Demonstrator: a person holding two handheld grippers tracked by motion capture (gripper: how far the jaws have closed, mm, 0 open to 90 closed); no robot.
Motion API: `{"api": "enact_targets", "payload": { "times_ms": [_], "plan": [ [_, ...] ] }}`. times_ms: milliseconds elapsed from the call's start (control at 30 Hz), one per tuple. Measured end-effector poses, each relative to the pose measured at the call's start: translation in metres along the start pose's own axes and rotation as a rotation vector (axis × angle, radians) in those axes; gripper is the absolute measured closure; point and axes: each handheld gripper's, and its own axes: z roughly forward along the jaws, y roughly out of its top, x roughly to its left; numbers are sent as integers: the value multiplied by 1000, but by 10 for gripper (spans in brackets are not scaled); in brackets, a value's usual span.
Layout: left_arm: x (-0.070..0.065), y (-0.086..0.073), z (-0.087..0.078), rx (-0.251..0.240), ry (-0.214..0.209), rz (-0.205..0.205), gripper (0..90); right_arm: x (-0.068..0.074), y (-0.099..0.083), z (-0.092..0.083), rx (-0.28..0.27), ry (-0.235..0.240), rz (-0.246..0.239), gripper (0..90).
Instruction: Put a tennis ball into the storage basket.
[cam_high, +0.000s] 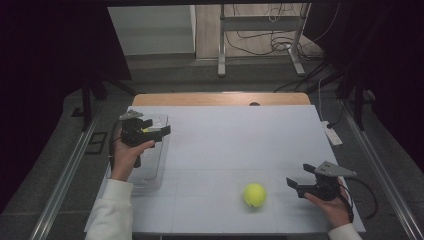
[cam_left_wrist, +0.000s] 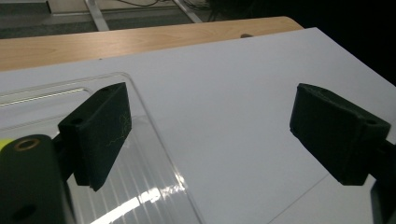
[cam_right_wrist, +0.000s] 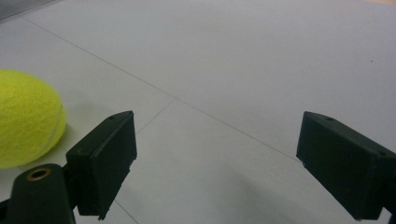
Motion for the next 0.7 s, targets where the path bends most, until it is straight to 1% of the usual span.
{"api": "enact_targets", "payload": {
  "times_ms": [33,200,367,600,700],
  "plan": [
    [0,0,0,0,0,0,137,0,0,0,0,0,0,124],
    [-11,1,-1,-6,-27,27,137,0,0,-1,1,-2,0,124],
    [-18,2,-1,-15,-54,39,137,0,0,-1,2,0,-1,124],
    [-32,2,3,-2,-88,84,138,0,0,1,3,4,-5,123],
    [-37,2,4,0,-101,91,138,0,0,1,5,3,-4,124]
  ]
}}
